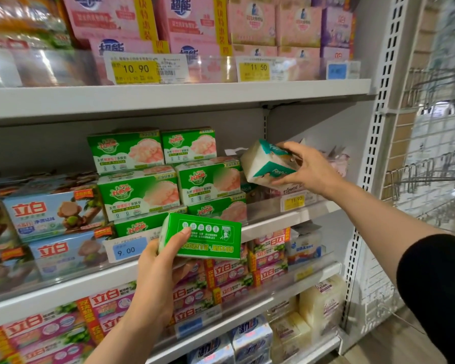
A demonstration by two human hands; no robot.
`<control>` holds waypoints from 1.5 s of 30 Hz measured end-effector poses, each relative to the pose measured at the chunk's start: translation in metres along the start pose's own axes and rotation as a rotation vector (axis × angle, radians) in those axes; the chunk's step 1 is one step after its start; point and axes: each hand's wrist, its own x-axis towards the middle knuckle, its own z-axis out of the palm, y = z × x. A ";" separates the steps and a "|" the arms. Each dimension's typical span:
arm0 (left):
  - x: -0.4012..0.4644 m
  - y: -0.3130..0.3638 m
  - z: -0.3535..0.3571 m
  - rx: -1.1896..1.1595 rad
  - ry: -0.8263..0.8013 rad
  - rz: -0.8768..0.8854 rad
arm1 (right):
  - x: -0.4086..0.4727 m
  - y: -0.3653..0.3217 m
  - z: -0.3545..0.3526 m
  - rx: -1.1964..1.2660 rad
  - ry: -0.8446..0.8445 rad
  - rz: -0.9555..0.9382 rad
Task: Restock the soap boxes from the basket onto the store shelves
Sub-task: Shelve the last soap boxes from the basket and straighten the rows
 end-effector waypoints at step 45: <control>-0.004 0.016 -0.008 -0.071 0.055 0.040 | 0.007 -0.035 0.026 -0.912 -0.180 -0.182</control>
